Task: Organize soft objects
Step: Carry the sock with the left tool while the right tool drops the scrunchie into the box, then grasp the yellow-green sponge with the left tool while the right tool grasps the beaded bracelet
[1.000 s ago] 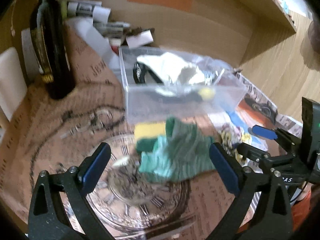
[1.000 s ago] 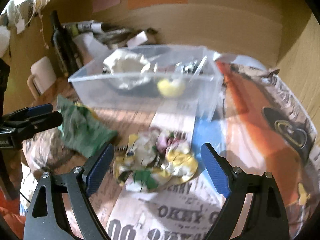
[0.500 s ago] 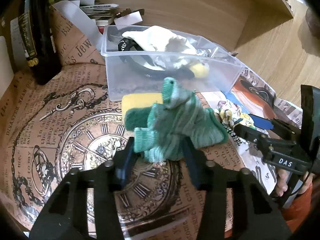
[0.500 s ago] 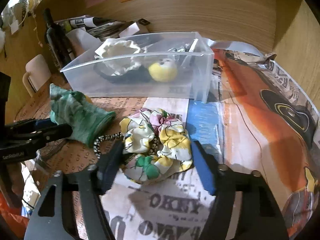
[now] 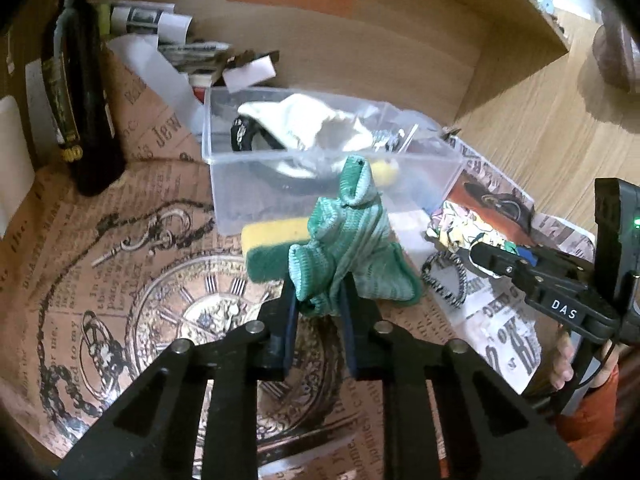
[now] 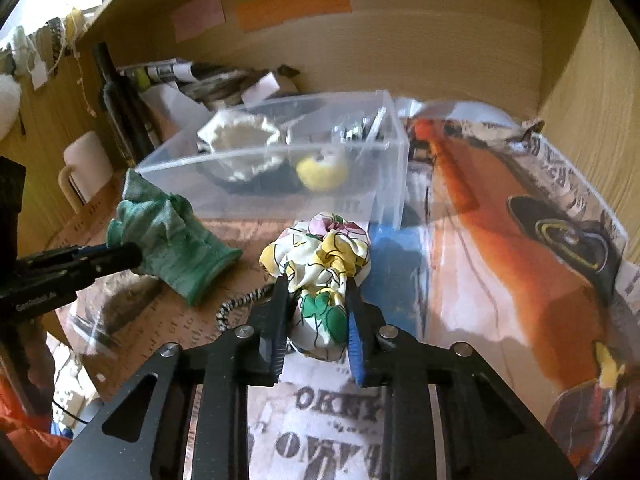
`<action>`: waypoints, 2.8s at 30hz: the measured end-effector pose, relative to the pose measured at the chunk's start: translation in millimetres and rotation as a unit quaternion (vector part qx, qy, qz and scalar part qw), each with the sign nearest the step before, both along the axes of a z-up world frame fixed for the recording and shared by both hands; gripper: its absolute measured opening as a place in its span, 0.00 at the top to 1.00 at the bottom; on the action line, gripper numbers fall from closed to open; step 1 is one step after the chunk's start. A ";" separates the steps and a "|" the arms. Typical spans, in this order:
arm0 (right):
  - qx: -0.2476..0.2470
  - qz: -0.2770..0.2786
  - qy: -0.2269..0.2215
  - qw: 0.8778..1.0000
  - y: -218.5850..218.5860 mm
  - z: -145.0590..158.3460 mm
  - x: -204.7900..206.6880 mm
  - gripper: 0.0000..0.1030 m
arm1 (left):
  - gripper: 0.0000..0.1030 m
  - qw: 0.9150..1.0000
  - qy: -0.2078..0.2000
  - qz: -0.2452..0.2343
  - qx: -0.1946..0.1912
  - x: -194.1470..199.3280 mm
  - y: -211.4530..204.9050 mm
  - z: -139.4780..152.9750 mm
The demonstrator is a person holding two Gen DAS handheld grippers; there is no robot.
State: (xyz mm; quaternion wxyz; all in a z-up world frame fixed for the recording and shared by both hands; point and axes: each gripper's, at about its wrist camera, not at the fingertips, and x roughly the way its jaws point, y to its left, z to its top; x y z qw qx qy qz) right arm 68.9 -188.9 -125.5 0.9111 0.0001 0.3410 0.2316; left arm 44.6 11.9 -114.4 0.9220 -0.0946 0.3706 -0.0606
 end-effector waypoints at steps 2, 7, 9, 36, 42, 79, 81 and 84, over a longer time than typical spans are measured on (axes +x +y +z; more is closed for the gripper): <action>0.001 -0.001 -0.012 1.000 -0.7 8.0 -1.1 0.78 | 0.82 1.000 -0.009 0.000 -0.001 1.2 0.3 6.3; 0.007 -0.004 -0.047 0.999 -1.1 29.2 0.6 0.78 | 0.82 0.999 -0.038 0.001 -0.004 4.4 3.1 24.2; 0.012 -0.003 -0.058 0.998 -1.1 36.5 3.5 0.78 | 0.82 0.998 -0.054 0.004 -0.005 6.7 5.2 34.4; -0.013 0.051 -0.062 0.997 65.1 45.8 89.3 0.78 | 0.82 0.997 -0.027 0.033 0.070 85.2 36.9 25.8; -0.037 0.059 -0.051 0.996 76.3 34.8 99.3 0.78 | 0.82 0.997 -0.016 0.024 0.076 97.9 33.7 19.9; -0.040 0.044 -0.050 0.997 38.2 21.6 22.2 0.13 | 0.07 0.997 -0.047 0.043 0.047 15.9 24.6 27.3; -0.047 0.043 -0.032 0.997 37.9 9.8 20.3 0.13 | 0.07 0.998 -0.031 0.041 0.042 16.6 23.4 16.9; -0.048 0.042 -0.002 0.998 35.6 -6.2 18.6 0.13 | 0.07 0.999 -0.005 0.038 0.036 20.1 19.6 -0.9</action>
